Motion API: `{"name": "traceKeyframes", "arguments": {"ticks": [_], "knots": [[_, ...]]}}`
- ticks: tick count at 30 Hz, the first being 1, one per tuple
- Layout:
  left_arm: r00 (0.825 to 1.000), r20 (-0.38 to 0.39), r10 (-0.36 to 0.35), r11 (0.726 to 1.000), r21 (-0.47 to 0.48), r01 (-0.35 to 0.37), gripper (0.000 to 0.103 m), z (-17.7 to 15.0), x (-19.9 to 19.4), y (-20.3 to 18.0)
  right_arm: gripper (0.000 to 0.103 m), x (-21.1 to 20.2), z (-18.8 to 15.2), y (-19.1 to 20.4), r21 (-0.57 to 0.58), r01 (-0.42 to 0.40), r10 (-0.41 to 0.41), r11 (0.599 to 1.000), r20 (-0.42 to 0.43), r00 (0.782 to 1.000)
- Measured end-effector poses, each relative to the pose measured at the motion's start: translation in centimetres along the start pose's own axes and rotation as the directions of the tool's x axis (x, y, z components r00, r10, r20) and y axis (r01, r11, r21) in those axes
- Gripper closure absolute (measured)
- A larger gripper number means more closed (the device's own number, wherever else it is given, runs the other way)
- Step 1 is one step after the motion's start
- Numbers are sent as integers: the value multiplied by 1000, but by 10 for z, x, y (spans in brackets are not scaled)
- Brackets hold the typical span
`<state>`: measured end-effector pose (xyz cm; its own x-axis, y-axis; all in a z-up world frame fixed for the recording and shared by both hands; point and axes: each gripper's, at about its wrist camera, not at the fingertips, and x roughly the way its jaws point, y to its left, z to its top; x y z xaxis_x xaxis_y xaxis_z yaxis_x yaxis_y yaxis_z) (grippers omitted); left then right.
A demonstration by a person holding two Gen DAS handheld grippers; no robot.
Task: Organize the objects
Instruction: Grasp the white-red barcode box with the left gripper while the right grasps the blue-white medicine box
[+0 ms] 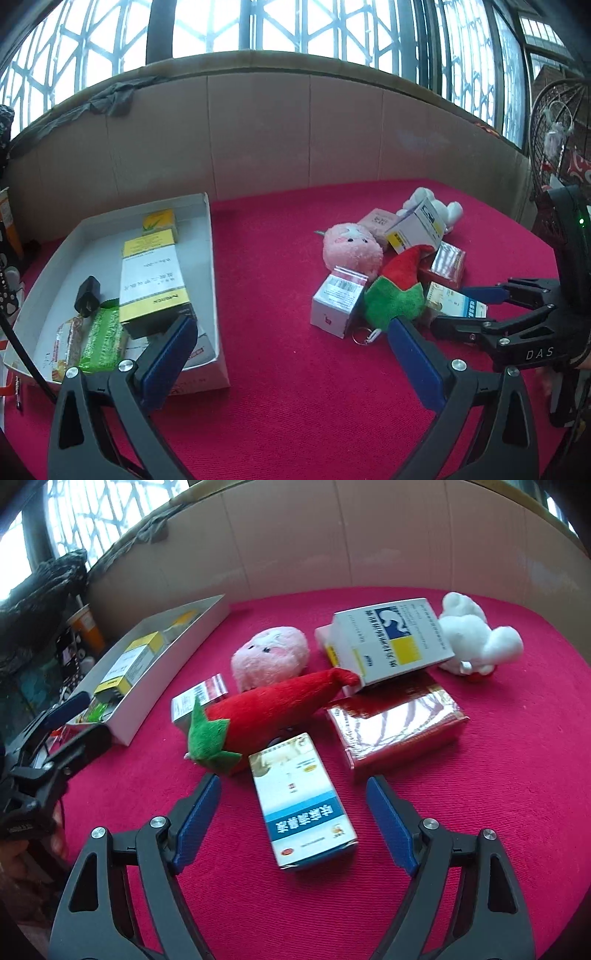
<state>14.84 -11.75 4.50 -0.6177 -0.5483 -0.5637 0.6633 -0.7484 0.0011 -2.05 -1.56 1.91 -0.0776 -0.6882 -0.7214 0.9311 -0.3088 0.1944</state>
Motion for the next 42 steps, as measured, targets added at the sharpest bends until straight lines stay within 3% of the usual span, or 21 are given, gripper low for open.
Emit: {"name": "traceKeyframes", "arguments": {"ticks": [5,8,14,22,28,34,35,36,37,38,42], "knots": [[994,-92,-61,996,53,66,0,2,22,-10,35,5,-2,2,-14,6,-6,1000,-31,1000],[994,-99,-52,993,103,62,0,10,34,-16,35,7,-2,6,-29,21,-22,999,-36,999],[980,-164,-112,981,140,135,0,18,59,-17,37,8,-1,5,-33,25,-26,999,-38,999],[977,-181,-111,984,116,133,0,22,67,-9,63,4,-2,-6,5,48,-48,999,-28,998],[964,-212,-163,964,173,202,3,19,72,-40,64,4,-1,-2,-16,98,-98,995,-26,995],[970,-178,-164,982,65,178,4,22,69,-19,64,2,-1,-9,12,82,-82,997,-20,996],[969,-184,-162,983,57,175,14,22,70,-18,64,2,0,-9,14,80,-80,997,-19,997],[969,-200,-148,985,64,163,36,21,73,-18,64,2,-1,-10,16,78,-77,997,-19,997],[968,-219,-123,987,78,143,47,20,77,-20,64,2,-1,-10,18,76,-76,997,-18,997],[965,-242,-102,988,90,126,66,19,82,-22,64,2,-1,-11,18,75,-75,997,-18,997],[958,-263,-114,986,86,141,68,18,86,-22,64,0,-3,-13,16,73,-73,997,-18,997]]}}
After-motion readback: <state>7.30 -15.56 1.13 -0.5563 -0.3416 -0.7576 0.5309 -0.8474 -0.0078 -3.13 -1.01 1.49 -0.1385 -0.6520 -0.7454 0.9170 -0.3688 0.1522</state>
